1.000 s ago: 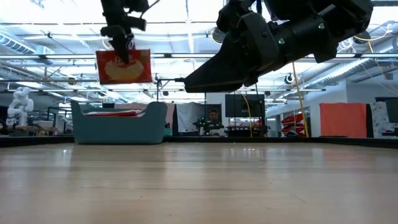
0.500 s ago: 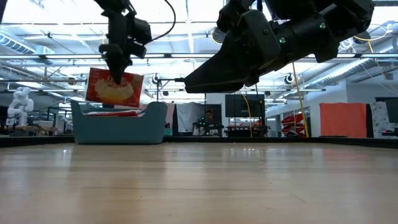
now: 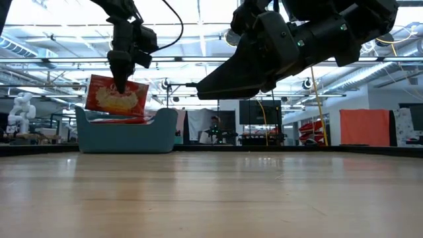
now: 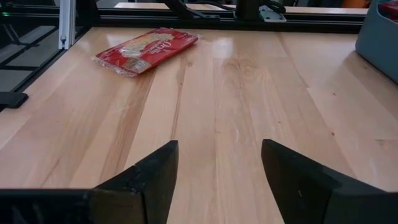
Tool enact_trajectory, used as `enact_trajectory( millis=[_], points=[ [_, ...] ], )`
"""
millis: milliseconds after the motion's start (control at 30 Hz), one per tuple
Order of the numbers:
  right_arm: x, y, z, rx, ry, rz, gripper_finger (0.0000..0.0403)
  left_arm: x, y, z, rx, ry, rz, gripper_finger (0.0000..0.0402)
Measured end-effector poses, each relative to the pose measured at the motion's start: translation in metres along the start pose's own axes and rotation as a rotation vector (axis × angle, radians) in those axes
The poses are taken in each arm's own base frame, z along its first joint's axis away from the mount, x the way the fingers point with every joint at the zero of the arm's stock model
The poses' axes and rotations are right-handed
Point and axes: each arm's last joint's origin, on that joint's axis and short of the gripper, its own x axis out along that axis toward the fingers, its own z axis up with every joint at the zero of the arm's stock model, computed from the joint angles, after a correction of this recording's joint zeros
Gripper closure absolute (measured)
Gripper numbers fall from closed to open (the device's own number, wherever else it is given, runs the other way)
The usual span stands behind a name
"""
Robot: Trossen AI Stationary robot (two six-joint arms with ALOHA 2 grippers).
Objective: Sort popcorn bags into baskets
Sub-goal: Put the red popcorn bag into the blue bin
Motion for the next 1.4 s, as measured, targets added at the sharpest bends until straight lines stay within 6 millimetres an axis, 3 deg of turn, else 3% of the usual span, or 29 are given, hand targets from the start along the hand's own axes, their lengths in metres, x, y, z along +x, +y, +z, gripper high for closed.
enact_trajectory(
  millis=[167, 500, 833, 967, 1167, 1400],
  points=[
    [0.0, 0.0, 0.0, 0.0, 0.0, 0.0, 0.0181, 0.0, 0.001, 0.001, -0.005, -0.007, 0.006, 0.034],
    [0.0, 0.0, 0.0, 0.0, 0.0, 0.001, 0.0181, -0.001, 0.008, 0.003, -0.071, 0.033, 0.18, 0.0296],
    [0.0, 0.0, 0.0, 0.0, 0.0, 0.001, 0.0181, 0.0, 0.0, 0.005, -0.287, 0.061, 0.22, 0.0293],
    [0.0, 0.0, 0.0, 0.0, 0.001, 0.001, 0.0181, 0.015, -0.018, 0.01, -0.26, 0.109, 0.191, 0.0293],
    [0.0, 0.0, 0.0, 0.007, 0.001, 0.001, 0.0181, 0.053, -0.043, 0.022, -0.164, 0.092, 0.191, 0.0293],
    [0.0, 0.0, 0.0, 0.006, 0.001, 0.001, 0.0181, 0.075, -0.055, 0.021, -0.127, 0.122, 0.227, 0.0293]
  ],
)
